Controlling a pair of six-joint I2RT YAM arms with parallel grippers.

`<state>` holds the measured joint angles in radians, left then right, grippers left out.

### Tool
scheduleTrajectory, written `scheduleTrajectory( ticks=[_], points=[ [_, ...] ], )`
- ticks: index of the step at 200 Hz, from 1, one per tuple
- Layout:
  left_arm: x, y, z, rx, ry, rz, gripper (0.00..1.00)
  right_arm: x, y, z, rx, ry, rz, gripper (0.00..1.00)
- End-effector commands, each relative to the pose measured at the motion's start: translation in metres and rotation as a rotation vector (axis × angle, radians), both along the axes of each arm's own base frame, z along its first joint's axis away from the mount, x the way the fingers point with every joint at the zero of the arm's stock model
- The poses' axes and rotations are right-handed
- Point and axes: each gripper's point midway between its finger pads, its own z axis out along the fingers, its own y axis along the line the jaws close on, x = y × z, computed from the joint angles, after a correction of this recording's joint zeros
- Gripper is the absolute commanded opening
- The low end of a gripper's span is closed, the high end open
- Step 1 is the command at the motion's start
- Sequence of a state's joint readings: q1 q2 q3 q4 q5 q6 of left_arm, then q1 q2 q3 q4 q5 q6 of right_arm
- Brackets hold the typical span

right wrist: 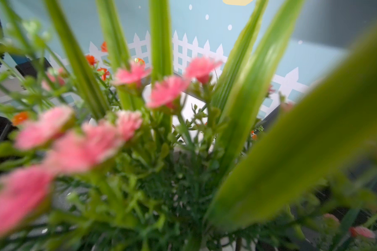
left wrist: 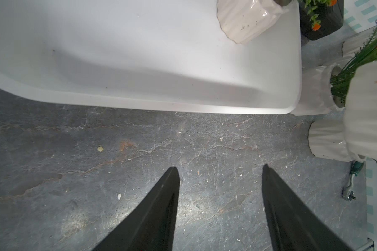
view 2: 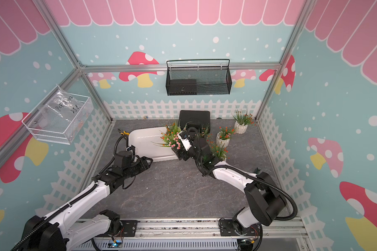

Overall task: Put the potted gypsophila into the storage box
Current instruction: Place the baby's breath potted plant at the storage box.

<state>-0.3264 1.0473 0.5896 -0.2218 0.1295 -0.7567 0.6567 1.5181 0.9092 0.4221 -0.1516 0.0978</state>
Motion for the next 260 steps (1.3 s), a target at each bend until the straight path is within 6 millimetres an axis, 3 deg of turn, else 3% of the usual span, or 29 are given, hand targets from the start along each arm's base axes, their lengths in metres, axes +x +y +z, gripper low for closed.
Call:
scheduleTrajectory(
  ticks=[1,52,115,157,176,179,185,260],
  points=[
    [0.003,0.0,0.0,-0.039,0.004,0.004,0.62,0.013,0.019,0.043,0.068,-0.133,0.032,0.71],
    [0.003,0.0,0.0,-0.045,0.006,-0.018,0.62,0.039,0.042,0.021,0.049,-0.108,0.04,0.7],
    [0.001,0.013,0.0,-0.024,0.006,0.012,0.62,0.058,0.054,-0.019,0.018,-0.057,0.031,0.69],
    [0.001,0.014,-0.002,-0.024,0.012,0.011,0.62,0.062,0.056,-0.038,0.001,-0.036,0.026,0.68],
    [0.0,0.014,-0.002,-0.024,0.013,0.008,0.61,0.063,0.056,-0.038,0.003,-0.035,0.025,0.68],
    [0.0,0.015,-0.002,-0.025,0.013,0.008,0.61,0.064,0.057,-0.053,-0.014,-0.012,0.025,0.68],
    [0.0,0.015,-0.002,-0.024,0.012,0.008,0.61,0.064,0.056,-0.059,-0.02,-0.002,0.024,0.68],
    [-0.003,0.015,0.001,-0.025,0.01,0.003,0.61,0.054,0.046,-0.085,-0.023,0.059,0.004,0.68]
  ],
)
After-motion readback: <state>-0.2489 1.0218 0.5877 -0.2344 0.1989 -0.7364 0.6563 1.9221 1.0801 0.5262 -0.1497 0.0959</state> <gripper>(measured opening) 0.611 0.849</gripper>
